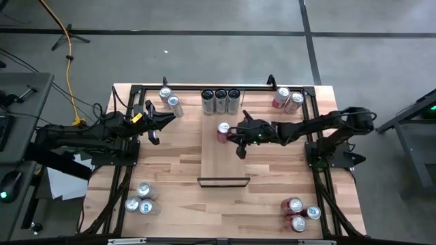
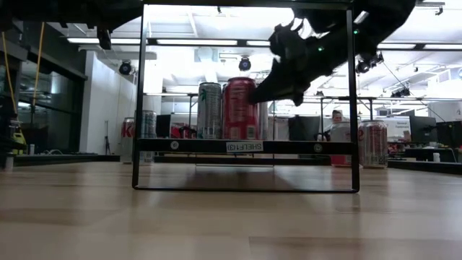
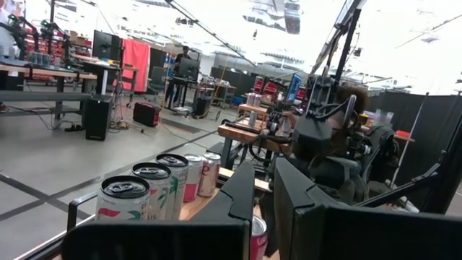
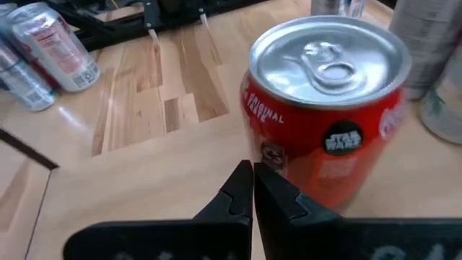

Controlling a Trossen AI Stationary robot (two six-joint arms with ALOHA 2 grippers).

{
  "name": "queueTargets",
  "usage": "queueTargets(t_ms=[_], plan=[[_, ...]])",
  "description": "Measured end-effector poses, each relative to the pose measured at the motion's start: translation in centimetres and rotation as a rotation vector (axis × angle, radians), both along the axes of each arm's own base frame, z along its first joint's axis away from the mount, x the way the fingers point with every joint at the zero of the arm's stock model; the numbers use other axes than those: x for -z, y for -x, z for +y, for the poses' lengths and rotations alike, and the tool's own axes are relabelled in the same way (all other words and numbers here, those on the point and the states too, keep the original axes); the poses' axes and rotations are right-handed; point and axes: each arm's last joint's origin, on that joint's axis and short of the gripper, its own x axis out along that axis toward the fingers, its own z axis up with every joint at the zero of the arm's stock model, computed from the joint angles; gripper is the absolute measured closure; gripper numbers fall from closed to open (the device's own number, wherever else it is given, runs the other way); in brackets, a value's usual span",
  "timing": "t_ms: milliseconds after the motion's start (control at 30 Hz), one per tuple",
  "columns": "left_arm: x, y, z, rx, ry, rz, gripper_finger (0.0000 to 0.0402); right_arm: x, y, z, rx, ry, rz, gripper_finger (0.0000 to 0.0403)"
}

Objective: Place canned beverage on shelf
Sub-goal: Put the top right red-white soda can on the shelf

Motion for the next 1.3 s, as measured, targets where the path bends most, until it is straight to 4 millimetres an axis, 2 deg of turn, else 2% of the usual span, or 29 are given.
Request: queueTargets(t_ms=[233, 467, 633, 867, 1300], plan=[[0.0, 0.0, 0.0, 0.000, 0.000, 0.000, 0.0401, 0.1, -1.5, -0.1, -0.001, 0.017, 0.009, 0.0403], [0.0, 0.0, 0.0, 0.000, 0.000, 0.000, 0.0399, -0.5, -0.9, -0.2, 0.001, 0.033, 0.039, 0.0403], [0.0, 0.0, 0.0, 0.000, 0.000, 0.000, 0.0399, -0.3, -0.5, -0.3, 0.078, -0.001, 0.075, 0.0403], [0.0, 0.0, 0.0, 0.000, 0.000, -0.001, 0.0398, -0.5, -0.6, -0.3, 0.177, 0.038, 0.051, 0.0403], [0.0, 0.0, 0.0, -0.001, 0.000, -0.001, 0.0398, -0.9, -1.2, -1.3, 0.202, 0.045, -0.042, 0.0403]])
